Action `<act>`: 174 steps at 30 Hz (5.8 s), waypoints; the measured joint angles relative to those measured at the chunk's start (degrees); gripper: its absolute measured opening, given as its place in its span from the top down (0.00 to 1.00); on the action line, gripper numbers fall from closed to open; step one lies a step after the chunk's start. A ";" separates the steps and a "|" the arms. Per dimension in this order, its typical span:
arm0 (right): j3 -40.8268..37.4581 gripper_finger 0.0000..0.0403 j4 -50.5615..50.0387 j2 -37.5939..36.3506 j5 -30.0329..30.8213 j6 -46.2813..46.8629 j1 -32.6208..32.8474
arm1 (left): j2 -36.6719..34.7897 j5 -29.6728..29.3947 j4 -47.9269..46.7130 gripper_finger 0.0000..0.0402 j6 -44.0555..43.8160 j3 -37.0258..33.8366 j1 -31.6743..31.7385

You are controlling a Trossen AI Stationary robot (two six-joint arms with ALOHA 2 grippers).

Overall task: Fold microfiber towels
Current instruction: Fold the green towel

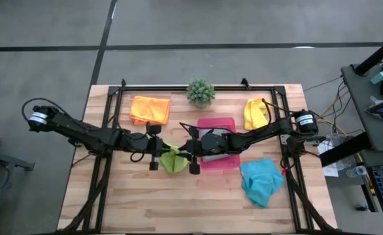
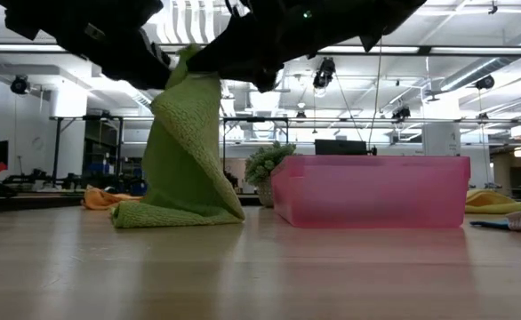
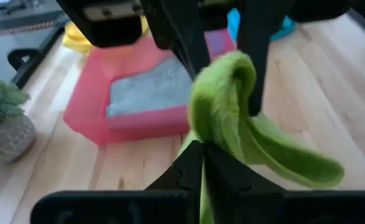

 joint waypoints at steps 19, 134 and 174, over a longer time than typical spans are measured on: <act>0.20 0.80 -3.28 -2.59 0.08 2.86 -0.13 | -4.94 -0.30 0.06 1.00 0.37 0.07 -0.02; 0.09 0.98 -26.00 -13.89 0.11 -7.68 1.01 | -8.49 8.55 -11.84 0.84 -9.09 -4.21 3.37; 0.07 0.98 -25.35 -12.27 9.73 1.34 0.98 | 18.02 2.50 8.01 0.52 -22.39 -3.73 -1.86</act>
